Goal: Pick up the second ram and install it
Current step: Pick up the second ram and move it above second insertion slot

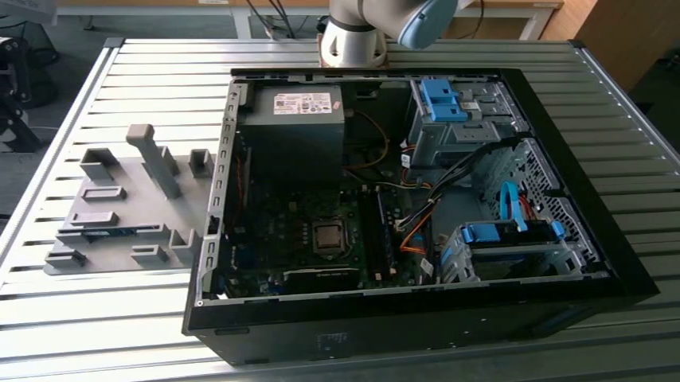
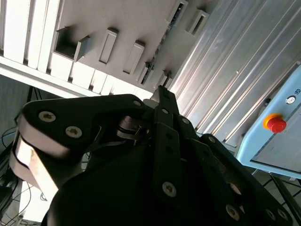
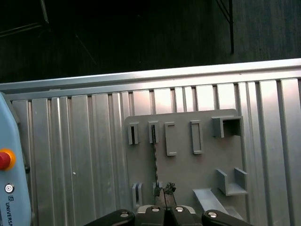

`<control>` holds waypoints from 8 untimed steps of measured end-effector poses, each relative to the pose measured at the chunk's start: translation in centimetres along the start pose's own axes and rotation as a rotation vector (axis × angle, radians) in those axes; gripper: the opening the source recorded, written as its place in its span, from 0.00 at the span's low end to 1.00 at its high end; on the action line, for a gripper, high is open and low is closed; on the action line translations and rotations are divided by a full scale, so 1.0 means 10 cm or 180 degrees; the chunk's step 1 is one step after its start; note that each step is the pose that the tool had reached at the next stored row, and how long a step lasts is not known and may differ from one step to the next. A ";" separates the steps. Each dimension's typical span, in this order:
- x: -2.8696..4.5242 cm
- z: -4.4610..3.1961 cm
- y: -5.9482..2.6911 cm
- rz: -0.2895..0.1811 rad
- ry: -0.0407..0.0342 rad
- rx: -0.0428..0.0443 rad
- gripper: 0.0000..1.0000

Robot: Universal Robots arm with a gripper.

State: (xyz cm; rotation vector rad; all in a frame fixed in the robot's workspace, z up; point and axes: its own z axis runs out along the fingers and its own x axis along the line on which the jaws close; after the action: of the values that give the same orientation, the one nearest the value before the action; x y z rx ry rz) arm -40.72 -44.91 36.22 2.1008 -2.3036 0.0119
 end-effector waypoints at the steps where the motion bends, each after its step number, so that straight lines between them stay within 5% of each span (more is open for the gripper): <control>1: 0.001 0.013 -0.001 0.0000 0.0000 0.0000 0.11; 5: 0.002 0.022 -0.001 0.0000 0.0001 -0.0001 0.11; 6: 0.002 0.027 -0.001 0.0000 0.0000 0.0000 0.82; 8: 0.002 0.027 -0.001 0.0000 0.0000 0.0000 0.88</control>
State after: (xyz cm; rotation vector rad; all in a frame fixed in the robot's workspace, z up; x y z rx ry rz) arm -40.71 -44.93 35.95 2.1010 -2.3035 0.0119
